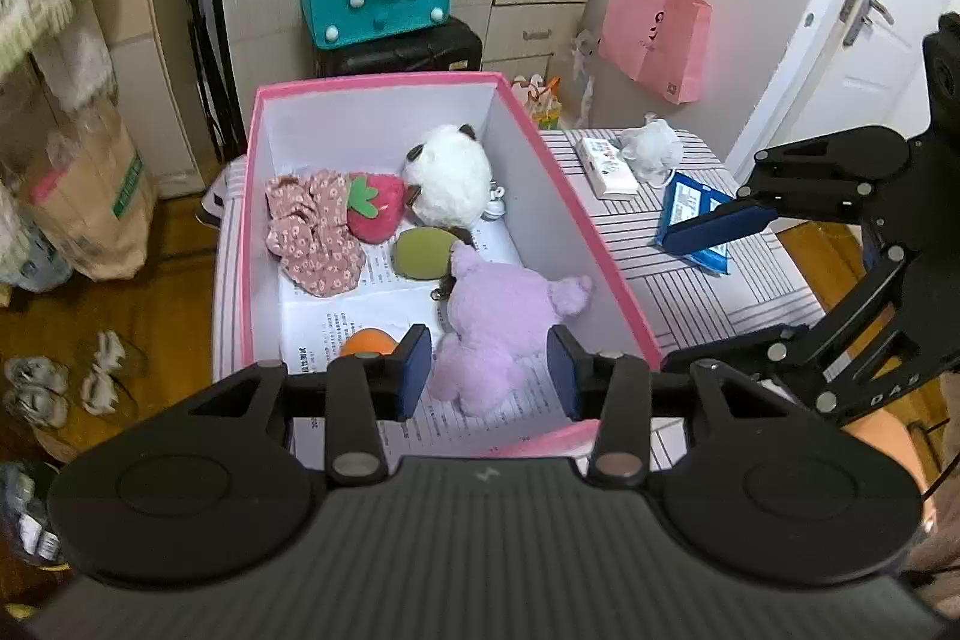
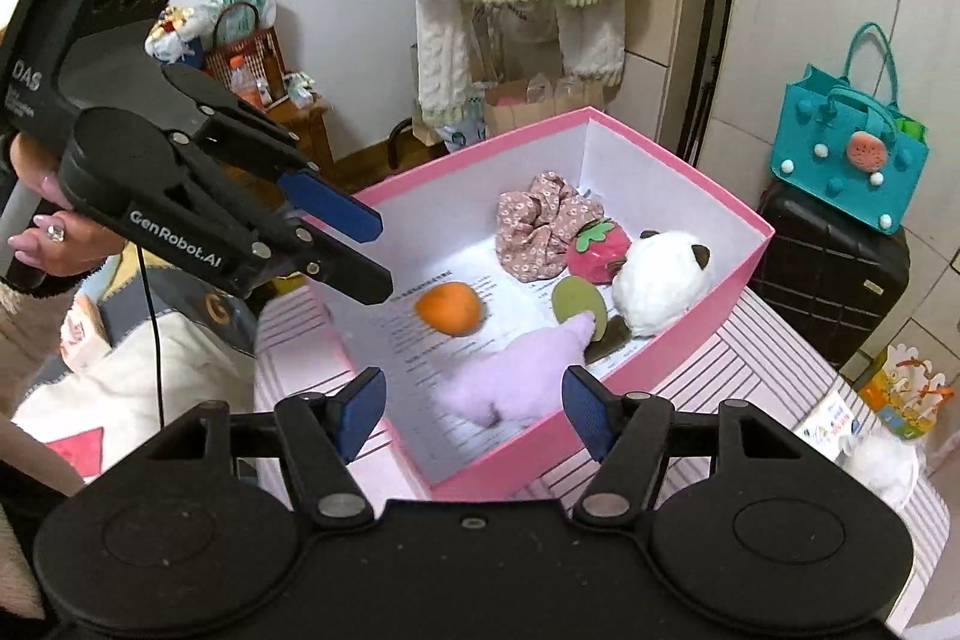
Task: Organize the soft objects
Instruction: 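Withdraw both tools from the box toward the blue wipes packet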
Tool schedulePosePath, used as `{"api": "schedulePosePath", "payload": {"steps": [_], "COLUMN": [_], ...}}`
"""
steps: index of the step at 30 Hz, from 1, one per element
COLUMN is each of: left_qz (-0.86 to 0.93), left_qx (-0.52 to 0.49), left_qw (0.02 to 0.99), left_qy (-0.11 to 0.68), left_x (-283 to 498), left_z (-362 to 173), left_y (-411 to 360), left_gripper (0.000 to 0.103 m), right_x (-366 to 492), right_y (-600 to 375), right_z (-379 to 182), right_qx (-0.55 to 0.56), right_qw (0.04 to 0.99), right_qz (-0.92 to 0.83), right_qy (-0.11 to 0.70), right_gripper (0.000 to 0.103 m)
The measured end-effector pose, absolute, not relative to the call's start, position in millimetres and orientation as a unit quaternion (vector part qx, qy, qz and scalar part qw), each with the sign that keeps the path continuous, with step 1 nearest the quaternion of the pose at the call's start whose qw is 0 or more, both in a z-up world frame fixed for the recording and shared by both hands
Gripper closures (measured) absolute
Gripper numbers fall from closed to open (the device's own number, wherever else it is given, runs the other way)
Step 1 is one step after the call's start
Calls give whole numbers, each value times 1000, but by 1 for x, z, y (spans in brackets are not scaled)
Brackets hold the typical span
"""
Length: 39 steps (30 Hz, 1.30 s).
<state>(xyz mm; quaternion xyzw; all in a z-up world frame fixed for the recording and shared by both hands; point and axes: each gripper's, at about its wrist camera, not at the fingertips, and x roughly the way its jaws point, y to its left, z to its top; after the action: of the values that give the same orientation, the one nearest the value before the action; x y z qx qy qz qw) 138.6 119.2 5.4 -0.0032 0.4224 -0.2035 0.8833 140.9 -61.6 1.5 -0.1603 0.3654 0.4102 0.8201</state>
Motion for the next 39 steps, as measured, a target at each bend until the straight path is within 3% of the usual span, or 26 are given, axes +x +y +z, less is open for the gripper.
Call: {"api": "schedulePosePath", "payload": {"steps": [21,39], "left_qz": [-224,-287], "left_qx": [89,131], "left_qw": [894,869], "left_qy": [378,382], "left_x": [44,34], "left_z": [64,42], "left_y": [75,20], "left_gripper": [39,33], "right_x": [56,36], "right_y": [-114,-166], "right_z": [29,-15], "right_qx": [-135,-110], "right_qw": [843,856], "right_qz": [402,342], "right_qy": [332,371], "right_gripper": [33,31]}}
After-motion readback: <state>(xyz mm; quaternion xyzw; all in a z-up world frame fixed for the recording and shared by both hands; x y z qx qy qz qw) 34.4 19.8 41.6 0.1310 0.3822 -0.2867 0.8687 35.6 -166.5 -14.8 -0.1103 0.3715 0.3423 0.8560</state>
